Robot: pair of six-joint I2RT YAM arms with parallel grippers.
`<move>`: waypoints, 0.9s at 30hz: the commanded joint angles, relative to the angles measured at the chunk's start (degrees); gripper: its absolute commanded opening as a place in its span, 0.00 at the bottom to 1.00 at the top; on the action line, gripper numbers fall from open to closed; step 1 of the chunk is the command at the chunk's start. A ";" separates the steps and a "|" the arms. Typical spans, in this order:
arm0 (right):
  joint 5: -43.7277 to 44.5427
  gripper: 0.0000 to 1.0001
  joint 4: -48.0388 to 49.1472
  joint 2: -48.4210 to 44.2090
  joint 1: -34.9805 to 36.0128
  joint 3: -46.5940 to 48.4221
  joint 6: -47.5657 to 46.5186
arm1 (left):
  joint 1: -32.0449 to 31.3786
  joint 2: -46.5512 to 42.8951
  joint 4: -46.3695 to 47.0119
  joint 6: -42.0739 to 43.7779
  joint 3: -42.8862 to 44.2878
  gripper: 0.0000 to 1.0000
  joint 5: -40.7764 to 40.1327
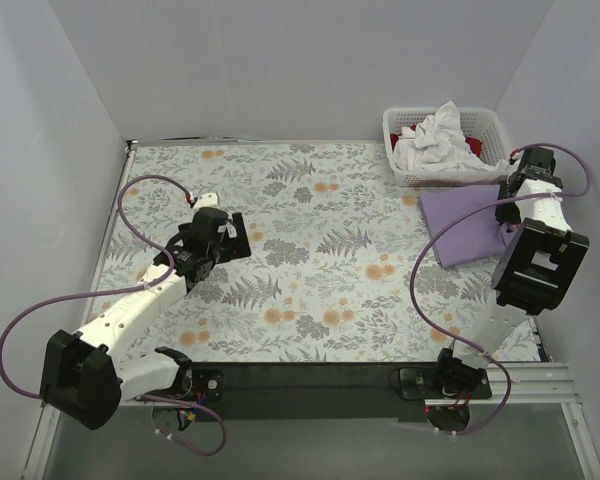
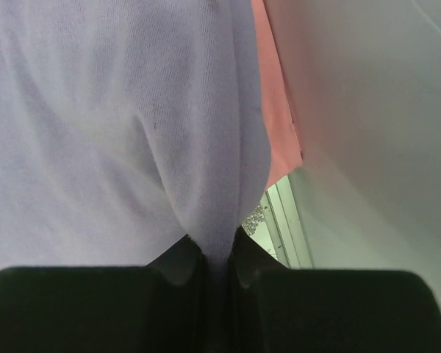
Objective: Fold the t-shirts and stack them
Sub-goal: Neatly place the folded tshirt to the corner
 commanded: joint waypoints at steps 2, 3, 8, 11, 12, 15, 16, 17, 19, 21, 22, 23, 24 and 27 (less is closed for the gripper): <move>3.05 0.01 4.98 0.00 -0.94 -0.49 -0.52 | 0.14 0.53 0.25 0.70 -0.21 0.98 -0.07; 3.05 0.01 5.24 0.52 -0.94 -0.66 -0.61 | 0.22 0.62 0.08 0.70 -0.21 0.98 -0.07; 5.42 0.01 6.73 1.49 -0.94 -2.42 -0.08 | 0.22 1.67 0.08 0.70 -0.12 0.98 0.02; 7.35 0.06 7.87 1.40 -0.94 -3.74 0.53 | 0.23 2.03 0.08 0.79 -0.12 0.98 0.20; 7.79 0.11 7.97 1.14 -0.94 -3.92 0.97 | 0.23 2.11 0.08 0.88 -0.12 0.98 0.20; 9.20 0.27 8.67 0.18 -0.94 -4.53 2.55 | 0.23 2.38 0.16 0.79 -0.03 0.98 0.20; 10.24 0.29 8.84 -0.35 -0.94 -4.71 3.16 | 0.14 2.38 0.08 0.79 -0.03 0.98 0.28; 10.60 0.33 9.28 -0.79 -0.94 -4.97 4.39 | 0.22 2.55 0.08 0.79 -0.03 0.98 0.37; 10.96 0.39 9.63 -2.81 -0.94 -5.23 5.36 | 0.23 2.64 0.08 0.79 -0.03 0.98 0.29; 11.75 0.52 9.64 -4.91 -0.24 -5.41 6.50 | 0.22 2.64 0.08 0.79 0.05 0.98 0.37; 12.53 0.54 9.72 -5.62 0.11 -5.50 6.68 | 0.14 2.64 0.08 0.79 0.05 0.97 0.37; 13.06 0.55 9.72 -6.32 0.72 -5.76 6.86 | 0.31 2.64 0.08 0.79 0.05 0.97 0.37; 13.85 0.57 9.64 -8.07 1.16 -6.46 7.73 | 0.31 2.64 0.08 0.79 0.05 0.98 0.37; 16.49 0.59 9.73 -12.37 2.22 -8.91 10.19 | 0.49 2.64 0.16 0.70 0.05 0.98 0.46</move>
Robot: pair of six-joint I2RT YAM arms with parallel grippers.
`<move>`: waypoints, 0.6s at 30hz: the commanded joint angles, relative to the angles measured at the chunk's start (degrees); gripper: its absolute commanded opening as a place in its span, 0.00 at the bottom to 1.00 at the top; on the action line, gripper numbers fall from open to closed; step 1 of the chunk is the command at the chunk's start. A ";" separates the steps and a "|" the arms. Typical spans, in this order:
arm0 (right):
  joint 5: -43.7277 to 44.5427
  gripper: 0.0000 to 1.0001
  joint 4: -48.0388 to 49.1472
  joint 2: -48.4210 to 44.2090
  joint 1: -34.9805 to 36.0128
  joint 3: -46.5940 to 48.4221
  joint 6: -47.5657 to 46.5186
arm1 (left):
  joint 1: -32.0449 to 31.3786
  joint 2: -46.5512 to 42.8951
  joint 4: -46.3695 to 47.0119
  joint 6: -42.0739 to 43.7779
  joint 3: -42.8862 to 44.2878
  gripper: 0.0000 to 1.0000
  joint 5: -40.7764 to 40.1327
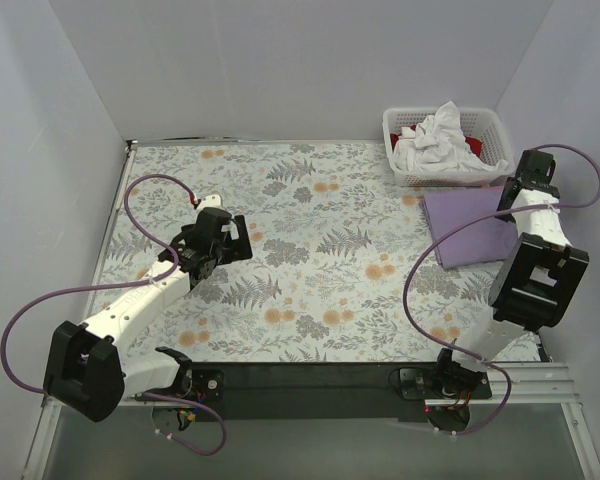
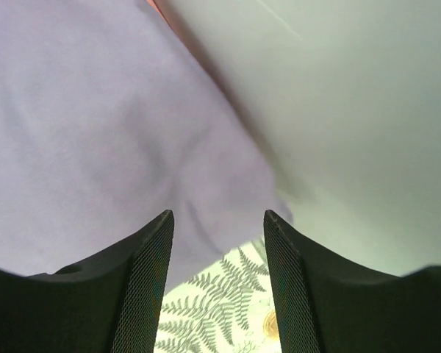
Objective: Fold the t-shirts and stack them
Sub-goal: Neatly place the folded tshirt to the corner
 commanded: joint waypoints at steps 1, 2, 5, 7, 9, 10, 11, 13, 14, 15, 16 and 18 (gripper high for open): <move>3.19 0.59 2.51 -7.32 1.35 -2.21 4.23 | 0.55 -0.33 0.21 0.57 0.05 0.97 0.09; 2.48 0.59 2.60 -8.37 1.44 -2.74 4.67 | 0.64 -0.42 0.30 0.48 -0.03 0.98 0.09; -1.90 0.59 3.92 -12.24 1.44 -5.29 5.90 | 0.73 -0.86 0.30 0.31 -0.03 0.97 0.18; -12.51 0.59 6.28 -14.35 1.44 -7.05 6.43 | 0.73 -1.21 0.30 0.04 -0.03 0.98 0.09; -19.98 0.61 6.82 -16.02 1.79 -8.02 8.79 | 0.73 -1.38 0.30 -0.05 -0.12 0.98 -0.26; -21.24 0.62 7.17 -16.73 2.57 -9.33 11.07 | 0.73 -1.39 0.30 -0.05 -0.12 0.97 -0.78; -21.86 0.62 7.69 -17.60 3.10 -10.04 11.96 | 0.73 -1.47 0.30 -0.13 -0.12 0.97 -1.14; -25.03 0.62 7.96 -20.94 4.59 -12.14 13.46 | 0.73 -1.91 0.30 -0.39 -0.12 0.97 -1.75; -25.90 0.63 7.96 -23.48 4.86 -12.94 14.86 | 0.64 -2.70 0.47 -0.57 -0.21 0.98 -2.28; -28.17 0.64 7.96 -24.98 4.86 -13.73 15.74 | 0.64 -3.23 0.56 -0.66 -0.30 0.97 -2.46; -29.24 0.64 7.96 -26.56 4.86 -14.34 16.71 | 0.64 -3.75 0.65 -0.92 -0.30 0.97 -2.63; -31.70 0.68 6.22 -31.47 4.86 -15.66 17.77 | 0.64 -5.33 1.08 -1.54 -0.47 0.98 -2.64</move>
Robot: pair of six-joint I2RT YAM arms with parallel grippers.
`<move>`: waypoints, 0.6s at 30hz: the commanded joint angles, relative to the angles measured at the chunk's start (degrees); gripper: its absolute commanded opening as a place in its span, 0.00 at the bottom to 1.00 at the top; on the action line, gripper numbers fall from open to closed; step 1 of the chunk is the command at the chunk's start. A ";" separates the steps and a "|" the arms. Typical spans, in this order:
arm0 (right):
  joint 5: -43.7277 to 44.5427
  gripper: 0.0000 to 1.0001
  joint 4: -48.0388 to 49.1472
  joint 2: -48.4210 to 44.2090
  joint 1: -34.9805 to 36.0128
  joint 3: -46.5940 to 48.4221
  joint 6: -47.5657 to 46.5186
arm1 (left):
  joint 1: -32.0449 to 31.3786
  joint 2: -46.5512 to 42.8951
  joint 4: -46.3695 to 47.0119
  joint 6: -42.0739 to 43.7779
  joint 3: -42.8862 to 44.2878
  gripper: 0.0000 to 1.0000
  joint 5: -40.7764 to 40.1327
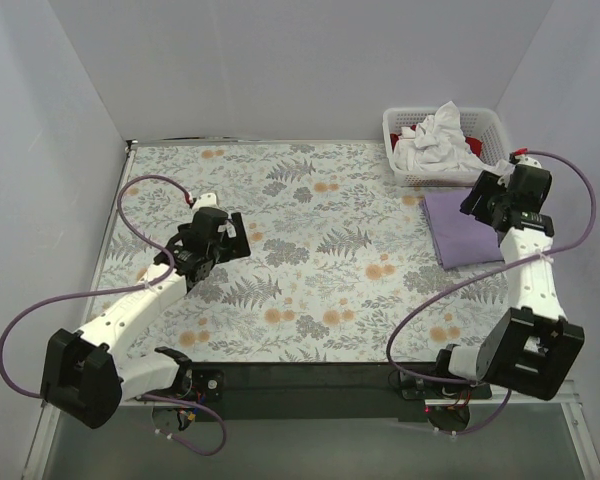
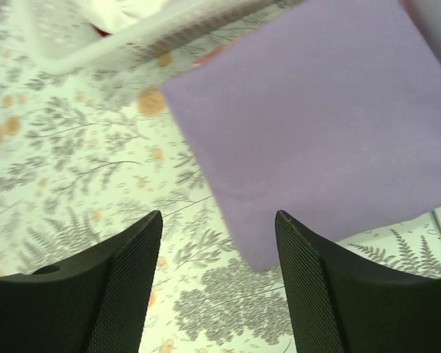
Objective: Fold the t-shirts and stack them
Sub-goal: Neatly place the folded tshirt to the corner
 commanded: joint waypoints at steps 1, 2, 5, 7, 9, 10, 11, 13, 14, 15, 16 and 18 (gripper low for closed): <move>-8.95 0.70 0.57 -8.98 -0.16 -1.13 4.50 | 0.38 -4.38 1.67 -1.01 -0.39 0.97 -1.85; -9.58 0.72 0.13 -10.82 -0.16 -1.74 4.68 | 0.29 -4.99 1.94 -1.63 -0.47 0.98 -2.11; -8.80 0.76 -1.02 -19.35 2.20 -4.82 6.00 | 0.29 -7.36 1.25 -2.51 0.66 0.98 -2.73; -6.08 0.77 -1.63 -25.50 6.05 -6.58 5.83 | 0.29 -9.81 -1.90 -3.91 2.85 0.98 -3.25; -3.09 0.82 -2.77 -30.60 9.05 -7.20 5.04 | 0.29 -12.45 -4.20 -4.88 4.00 0.98 -4.39; -0.12 0.82 -4.17 -32.18 11.68 -7.55 4.08 | 0.21 -14.03 -5.95 -5.49 4.27 0.98 -5.70; 1.30 0.87 -4.71 -33.77 12.92 -7.90 3.55 | 0.29 -17.97 -6.66 -5.76 4.10 0.98 -6.32; 2.54 0.99 -5.50 -38.16 15.73 -10.00 2.58 | 0.29 -22.03 -7.28 -6.03 3.31 0.98 -7.64; 4.29 0.98 -5.94 -39.39 16.01 -10.88 1.88 | 0.29 -26.57 -7.28 -6.11 1.91 0.98 -8.61; 4.65 0.98 -6.03 -41.50 17.49 -12.02 1.43 | 0.29 -28.62 -7.37 -6.29 1.12 0.98 -9.31; 4.92 0.98 -6.03 -42.56 18.46 -13.86 1.00 | 0.29 -30.99 -6.85 -6.38 -0.02 0.98 -10.01; 5.35 0.98 -6.21 -45.02 19.35 -15.63 -0.06 | 0.29 -36.79 -5.80 -6.29 -3.97 0.98 -12.39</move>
